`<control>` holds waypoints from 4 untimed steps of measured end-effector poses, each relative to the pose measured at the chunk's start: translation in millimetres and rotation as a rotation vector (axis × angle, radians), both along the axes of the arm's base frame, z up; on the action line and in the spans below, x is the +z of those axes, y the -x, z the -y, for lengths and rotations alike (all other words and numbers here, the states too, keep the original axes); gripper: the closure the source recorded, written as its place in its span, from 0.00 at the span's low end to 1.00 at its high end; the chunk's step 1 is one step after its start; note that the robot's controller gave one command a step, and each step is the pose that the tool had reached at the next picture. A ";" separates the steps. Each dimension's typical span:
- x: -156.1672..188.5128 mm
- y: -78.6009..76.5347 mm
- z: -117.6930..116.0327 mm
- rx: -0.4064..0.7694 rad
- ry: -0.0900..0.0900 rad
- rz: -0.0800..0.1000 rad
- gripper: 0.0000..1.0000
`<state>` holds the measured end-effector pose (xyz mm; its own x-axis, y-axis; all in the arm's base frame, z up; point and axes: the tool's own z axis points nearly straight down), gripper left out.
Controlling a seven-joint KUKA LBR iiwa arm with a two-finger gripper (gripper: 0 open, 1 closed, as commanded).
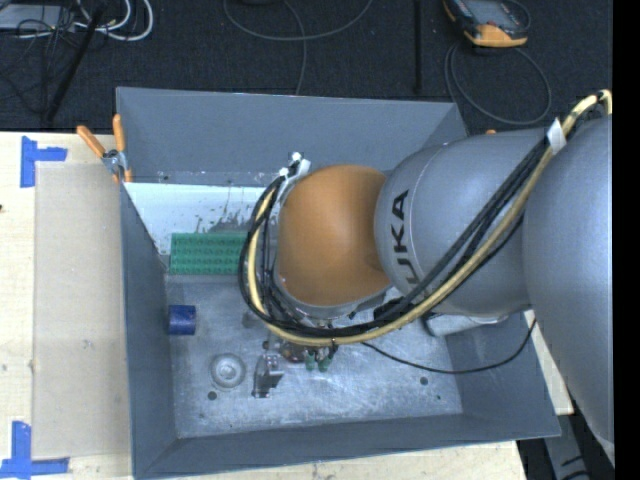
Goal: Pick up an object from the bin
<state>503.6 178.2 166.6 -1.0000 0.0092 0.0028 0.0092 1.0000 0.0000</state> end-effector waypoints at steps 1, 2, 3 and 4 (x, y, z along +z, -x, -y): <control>-67.6 -31.3 55.0 -0.039 0.004 -0.004 0.00; -94.3 -63.7 100.0 0.072 -0.005 0.002 0.00; -91.2 -66.1 99.6 0.071 -0.005 0.013 1.00; 65.2 -61.1 72.8 0.101 -0.002 0.012 1.00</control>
Offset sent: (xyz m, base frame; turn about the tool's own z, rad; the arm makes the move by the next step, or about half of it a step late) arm 0.0314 -0.0509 -0.0628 0.0325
